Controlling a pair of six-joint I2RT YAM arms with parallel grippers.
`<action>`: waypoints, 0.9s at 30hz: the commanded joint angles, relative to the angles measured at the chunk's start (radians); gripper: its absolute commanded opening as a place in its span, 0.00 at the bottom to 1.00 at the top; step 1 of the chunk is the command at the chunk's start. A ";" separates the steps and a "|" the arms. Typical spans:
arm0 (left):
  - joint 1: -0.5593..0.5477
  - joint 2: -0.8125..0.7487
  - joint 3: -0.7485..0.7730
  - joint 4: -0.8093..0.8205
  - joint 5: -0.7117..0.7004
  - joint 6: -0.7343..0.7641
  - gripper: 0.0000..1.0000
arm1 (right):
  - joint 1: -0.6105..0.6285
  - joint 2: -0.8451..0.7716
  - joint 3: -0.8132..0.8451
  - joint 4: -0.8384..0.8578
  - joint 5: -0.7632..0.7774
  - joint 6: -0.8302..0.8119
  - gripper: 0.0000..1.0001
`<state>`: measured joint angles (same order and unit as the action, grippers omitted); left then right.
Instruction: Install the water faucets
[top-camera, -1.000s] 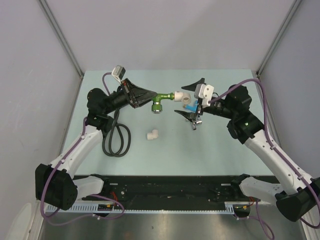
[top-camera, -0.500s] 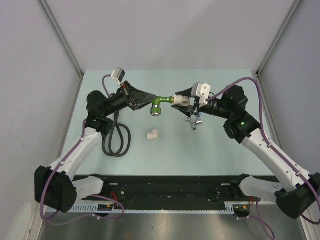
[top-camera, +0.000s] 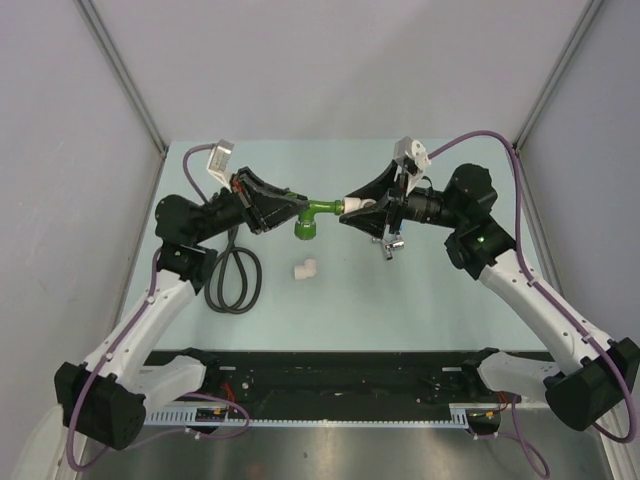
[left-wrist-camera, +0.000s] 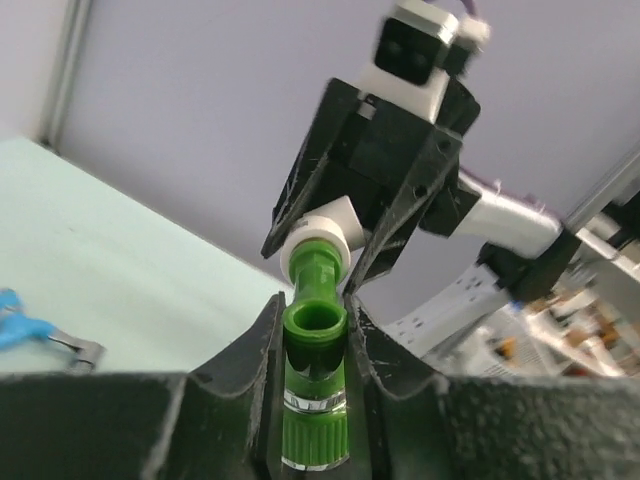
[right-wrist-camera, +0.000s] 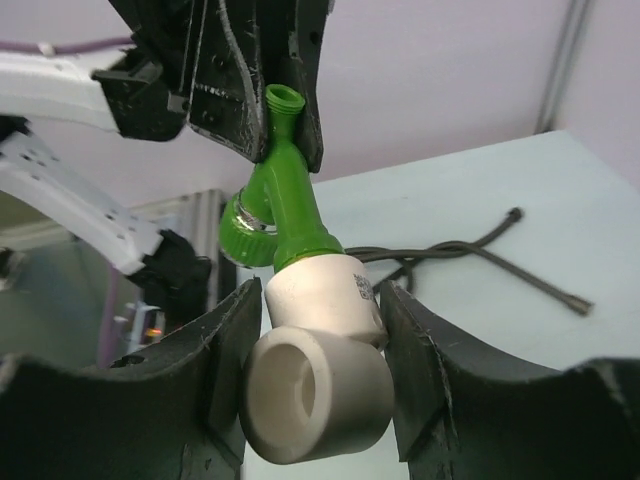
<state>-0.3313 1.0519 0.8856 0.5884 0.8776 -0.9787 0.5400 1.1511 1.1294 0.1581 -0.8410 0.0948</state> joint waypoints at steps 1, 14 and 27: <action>-0.026 -0.096 0.001 0.067 0.020 0.360 0.00 | -0.018 0.019 0.009 0.092 -0.095 0.343 0.00; -0.124 -0.248 -0.013 -0.186 0.173 1.027 0.00 | -0.075 0.120 0.009 0.161 -0.202 0.742 0.00; -0.130 -0.293 -0.074 -0.150 0.083 1.022 0.00 | -0.133 0.127 0.009 0.259 -0.207 0.797 0.45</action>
<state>-0.4507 0.8150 0.8268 0.3756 0.9562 0.0090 0.4755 1.2915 1.1267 0.3260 -1.1011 0.8658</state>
